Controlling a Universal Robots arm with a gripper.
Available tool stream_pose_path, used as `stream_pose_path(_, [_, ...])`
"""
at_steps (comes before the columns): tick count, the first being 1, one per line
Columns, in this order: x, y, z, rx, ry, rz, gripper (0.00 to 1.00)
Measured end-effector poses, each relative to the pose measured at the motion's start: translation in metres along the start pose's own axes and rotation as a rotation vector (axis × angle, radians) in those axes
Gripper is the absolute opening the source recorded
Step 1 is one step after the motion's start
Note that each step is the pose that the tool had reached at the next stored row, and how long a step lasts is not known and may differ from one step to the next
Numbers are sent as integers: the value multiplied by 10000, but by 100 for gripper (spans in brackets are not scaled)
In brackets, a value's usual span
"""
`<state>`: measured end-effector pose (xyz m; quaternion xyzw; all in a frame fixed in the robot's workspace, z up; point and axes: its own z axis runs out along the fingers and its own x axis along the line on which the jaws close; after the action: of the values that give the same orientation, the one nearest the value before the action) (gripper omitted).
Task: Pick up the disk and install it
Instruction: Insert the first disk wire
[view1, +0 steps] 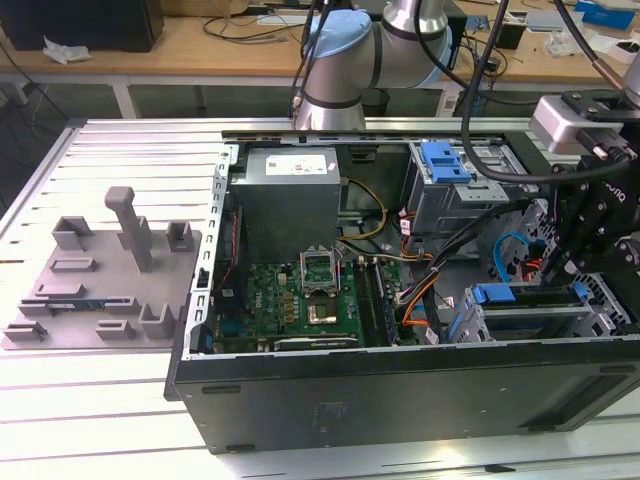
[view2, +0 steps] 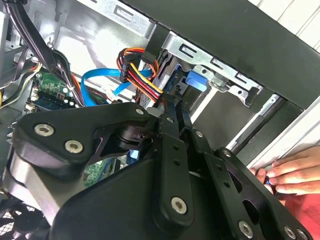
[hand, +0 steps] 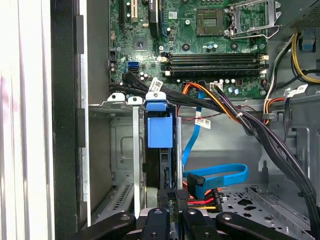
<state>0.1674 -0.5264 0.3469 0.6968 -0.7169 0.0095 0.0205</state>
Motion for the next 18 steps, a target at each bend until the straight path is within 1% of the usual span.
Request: stream_pose_path(18, [1, -1, 51, 1, 2, -16, 16])
